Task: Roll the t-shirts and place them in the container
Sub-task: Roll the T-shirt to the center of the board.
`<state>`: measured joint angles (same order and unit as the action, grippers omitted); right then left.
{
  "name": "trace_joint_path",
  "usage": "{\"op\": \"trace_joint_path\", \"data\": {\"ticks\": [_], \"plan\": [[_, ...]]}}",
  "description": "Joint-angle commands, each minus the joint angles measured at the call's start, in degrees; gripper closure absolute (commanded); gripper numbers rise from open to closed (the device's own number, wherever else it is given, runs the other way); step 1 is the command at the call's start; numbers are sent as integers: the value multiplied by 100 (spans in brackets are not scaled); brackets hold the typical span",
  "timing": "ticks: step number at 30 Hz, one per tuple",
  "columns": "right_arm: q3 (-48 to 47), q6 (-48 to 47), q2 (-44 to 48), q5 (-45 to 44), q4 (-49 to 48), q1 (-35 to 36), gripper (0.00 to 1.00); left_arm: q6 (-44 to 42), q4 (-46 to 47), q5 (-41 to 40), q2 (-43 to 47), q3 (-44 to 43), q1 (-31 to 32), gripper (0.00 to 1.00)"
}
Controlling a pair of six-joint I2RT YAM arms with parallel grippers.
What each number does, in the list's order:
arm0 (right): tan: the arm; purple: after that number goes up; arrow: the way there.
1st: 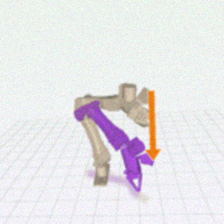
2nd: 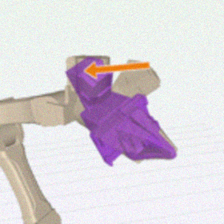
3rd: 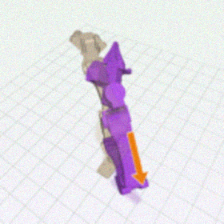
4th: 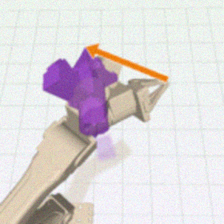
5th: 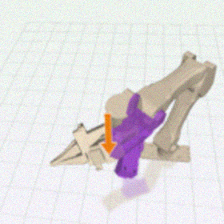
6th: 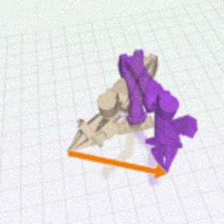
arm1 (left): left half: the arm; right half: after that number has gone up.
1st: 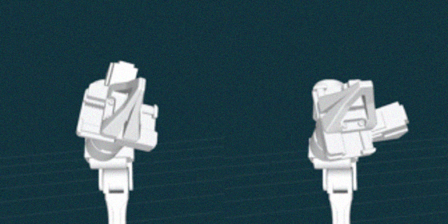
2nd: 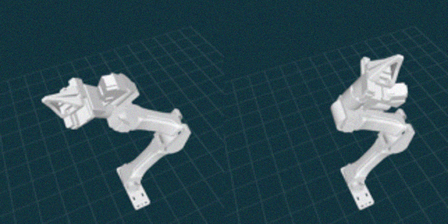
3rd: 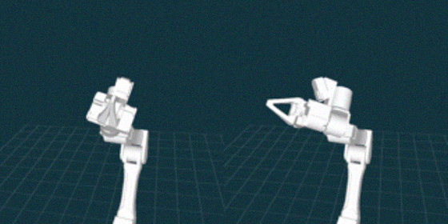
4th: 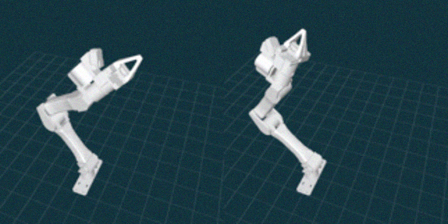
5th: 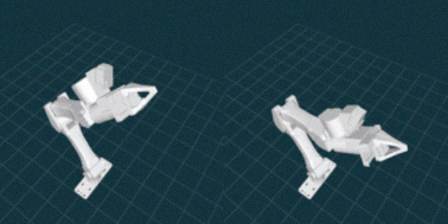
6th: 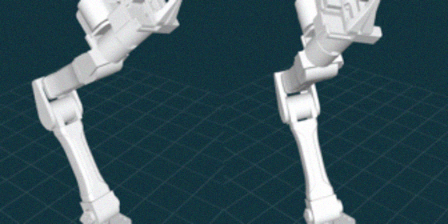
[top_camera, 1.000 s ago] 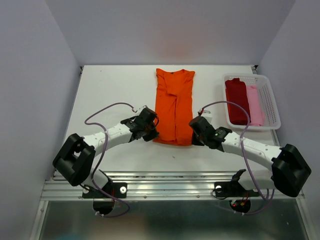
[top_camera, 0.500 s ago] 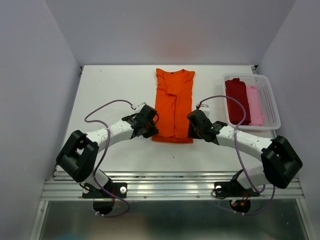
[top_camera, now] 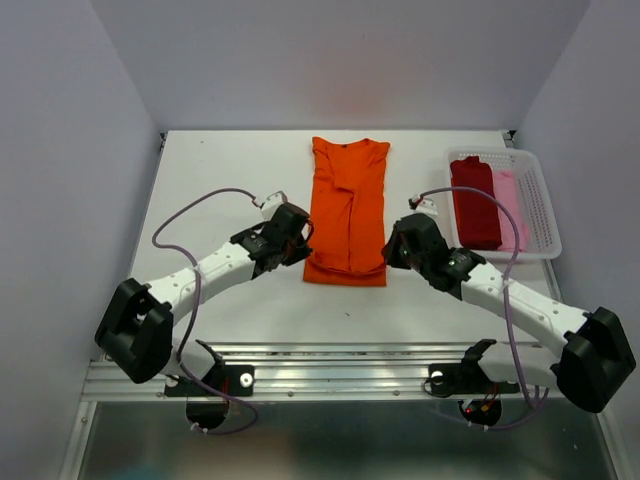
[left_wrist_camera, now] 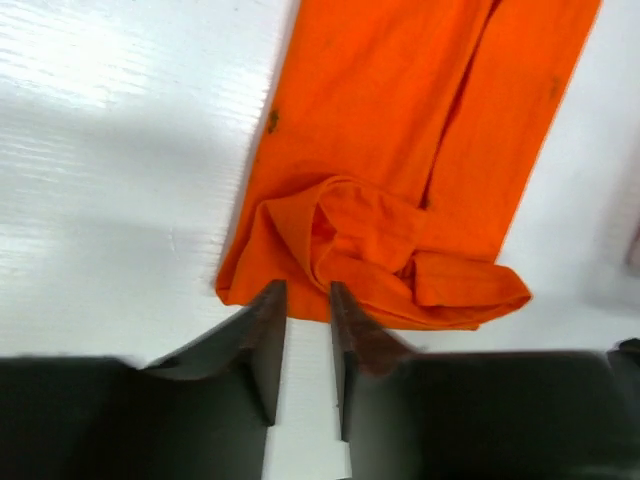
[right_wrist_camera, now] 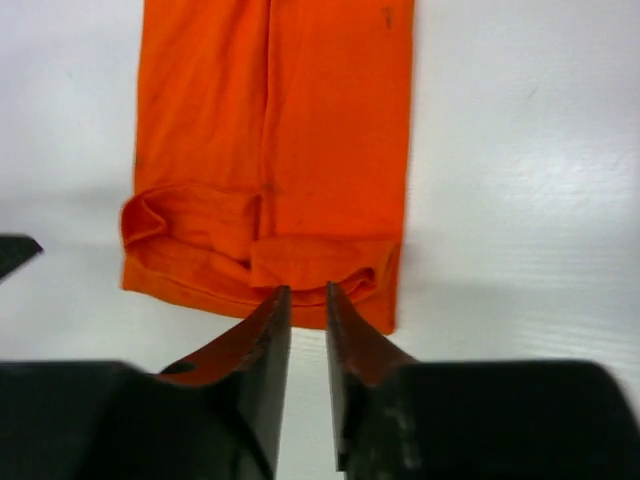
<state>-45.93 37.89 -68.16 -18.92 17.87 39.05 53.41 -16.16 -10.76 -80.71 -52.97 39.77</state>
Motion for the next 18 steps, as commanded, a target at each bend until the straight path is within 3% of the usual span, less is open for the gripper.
{"op": "trace_joint_path", "data": {"ticks": [1, 3, 8, 18], "plan": [[532, 227, 101, 739, -301, 41, 90, -94, -98, -435, 477, 278, 259, 100], [865, 359, 75, 994, -503, 102, 99, -120, -63, -444, 564, 488, 347, 100], [999, 553, -232, 1075, -715, 454, 99, -32, 60, -330, 582, 770, 470, 100], [578, 360, -1005, 653, -785, 455, 99, -261, 368, 75, -111, 578, 497, 100]]}}
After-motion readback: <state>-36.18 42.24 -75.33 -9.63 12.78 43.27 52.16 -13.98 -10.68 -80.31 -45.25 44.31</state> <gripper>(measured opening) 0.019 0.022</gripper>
